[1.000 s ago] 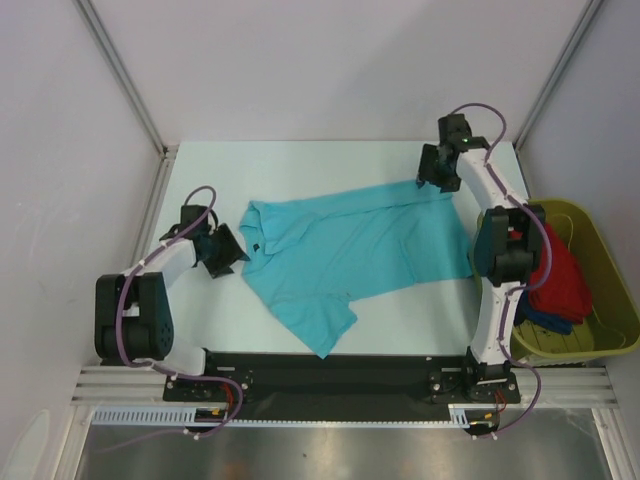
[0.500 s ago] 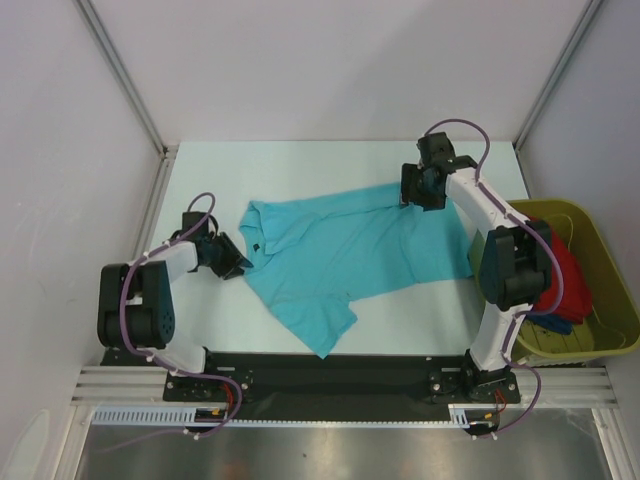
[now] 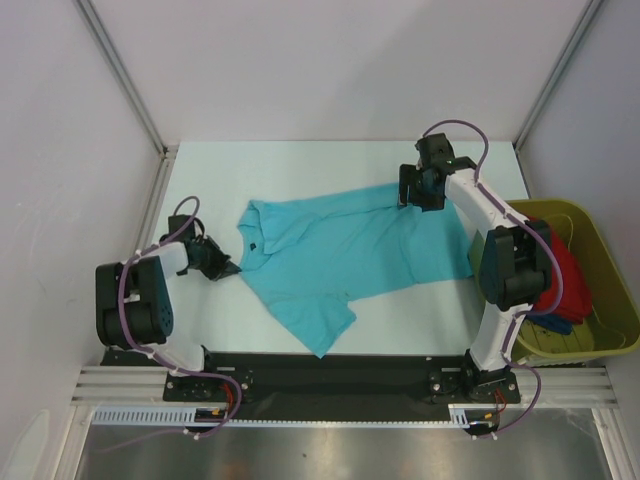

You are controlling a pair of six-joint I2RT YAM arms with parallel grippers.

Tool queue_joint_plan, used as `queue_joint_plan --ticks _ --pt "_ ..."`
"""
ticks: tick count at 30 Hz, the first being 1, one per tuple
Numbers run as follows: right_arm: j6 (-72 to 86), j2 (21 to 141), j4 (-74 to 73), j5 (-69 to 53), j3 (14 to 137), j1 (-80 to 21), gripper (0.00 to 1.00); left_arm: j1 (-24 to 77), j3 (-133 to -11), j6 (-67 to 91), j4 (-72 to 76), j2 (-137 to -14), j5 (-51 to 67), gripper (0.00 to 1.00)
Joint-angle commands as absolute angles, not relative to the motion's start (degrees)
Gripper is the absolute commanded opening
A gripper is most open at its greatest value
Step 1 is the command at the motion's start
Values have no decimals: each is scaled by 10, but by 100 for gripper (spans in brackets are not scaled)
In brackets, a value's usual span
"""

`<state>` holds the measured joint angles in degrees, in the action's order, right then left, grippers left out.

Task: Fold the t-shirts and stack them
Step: Fold the tshirt

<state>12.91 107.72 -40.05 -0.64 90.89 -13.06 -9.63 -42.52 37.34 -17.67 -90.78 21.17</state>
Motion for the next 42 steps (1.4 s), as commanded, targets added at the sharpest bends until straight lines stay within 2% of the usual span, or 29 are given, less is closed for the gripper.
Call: queue_joint_plan --ticks 1,10,11,12,13,16,19,20,21,22,23,25,28,33,35,39,42 --pt "119 1063 -386 -18 910 -134 71 -126 -432 338 -207 -907 148 0" --pt "141 1116 -385 -46 960 -134 72 -157 -431 314 -233 -878 125 1" --pt "142 1122 -385 -46 968 -134 72 -158 -433 312 -237 -874 120 4" --pt "146 1130 -387 -51 978 -130 72 -157 -437 309 -239 -862 113 9" --pt "152 1141 -387 -54 988 -128 72 -156 -448 304 -240 -854 106 27" --pt "163 1179 -396 -66 1036 -117 72 -148 -487 289 -249 -811 53 52" --pt "182 1211 -392 -77 1074 -97 72 -139 -538 280 -252 -801 37 66" --pt "186 1219 -390 -80 1083 -91 72 -136 -547 280 -238 -802 50 68" --pt "192 1233 -390 -85 1103 -84 72 -134 -555 286 -223 -808 72 68" --pt "194 1241 -393 -88 1113 -72 72 -132 -562 293 -202 -815 100 65" --pt "198 1249 -395 -90 1125 -64 72 -130 -566 318 -144 -838 176 63" --pt "201 1276 -407 -91 1170 -53 72 -112 -597 347 -104 -870 221 58" --pt "201 1308 -431 -88 1232 -38 72 -77 -664 373 -103 -933 204 59" --pt "196 1317 -432 -85 1249 -34 72 -58 -744 454 -125 -1034 178 63" --pt "198 1317 -431 -86 1245 -33 72 -55 -775 495 -149 -1059 174 62" --pt "193 1317 -429 -83 1246 -31 72 -52 -806 550 -173 -1108 165 52" --pt "192 1314 -425 -80 1247 -26 72 -49 -820 569 -171 -1121 152 51"
